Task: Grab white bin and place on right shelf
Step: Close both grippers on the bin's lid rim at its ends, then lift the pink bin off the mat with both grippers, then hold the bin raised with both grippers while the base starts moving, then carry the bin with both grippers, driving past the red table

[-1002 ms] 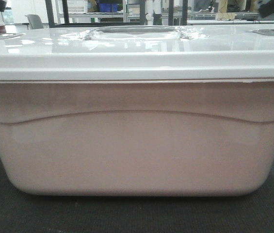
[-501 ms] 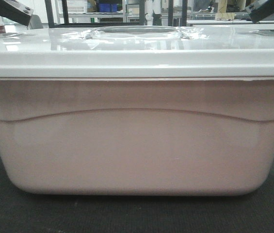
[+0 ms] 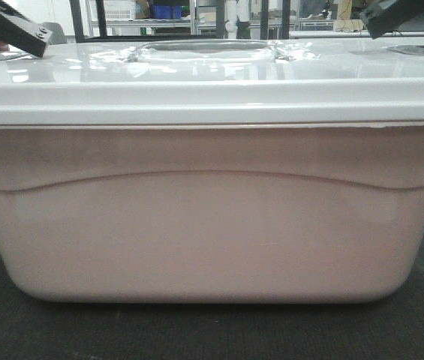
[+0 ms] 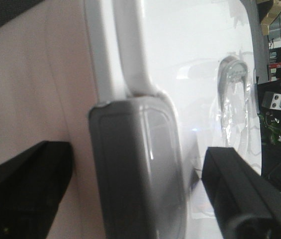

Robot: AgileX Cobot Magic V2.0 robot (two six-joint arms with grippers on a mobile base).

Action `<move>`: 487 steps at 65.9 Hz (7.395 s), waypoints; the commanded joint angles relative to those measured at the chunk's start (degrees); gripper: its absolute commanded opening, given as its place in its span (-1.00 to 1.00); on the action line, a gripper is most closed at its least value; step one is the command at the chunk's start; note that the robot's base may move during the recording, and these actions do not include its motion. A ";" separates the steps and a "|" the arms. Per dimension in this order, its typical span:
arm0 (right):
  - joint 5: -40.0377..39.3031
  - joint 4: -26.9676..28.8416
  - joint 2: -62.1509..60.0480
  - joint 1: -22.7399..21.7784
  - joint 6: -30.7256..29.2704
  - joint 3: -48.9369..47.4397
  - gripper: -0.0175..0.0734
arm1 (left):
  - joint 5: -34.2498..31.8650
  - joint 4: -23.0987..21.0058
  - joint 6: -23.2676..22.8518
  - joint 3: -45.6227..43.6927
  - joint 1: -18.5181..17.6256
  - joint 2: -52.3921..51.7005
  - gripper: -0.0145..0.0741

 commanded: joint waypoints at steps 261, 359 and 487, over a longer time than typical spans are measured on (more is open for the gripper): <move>7.33 6.11 -32.96 0.31 -1.35 -9.15 0.05 | 7.81 -4.44 -2.03 -9.93 -0.59 -36.11 -0.18; 7.52 6.11 -32.96 0.31 -1.35 -9.15 0.06 | 7.72 -4.21 -2.03 -9.93 -0.59 -36.11 -0.21; 4.92 6.11 -32.96 0.31 -1.35 -9.15 0.06 | 7.72 -4.21 -2.03 -9.93 -0.59 -36.11 -0.21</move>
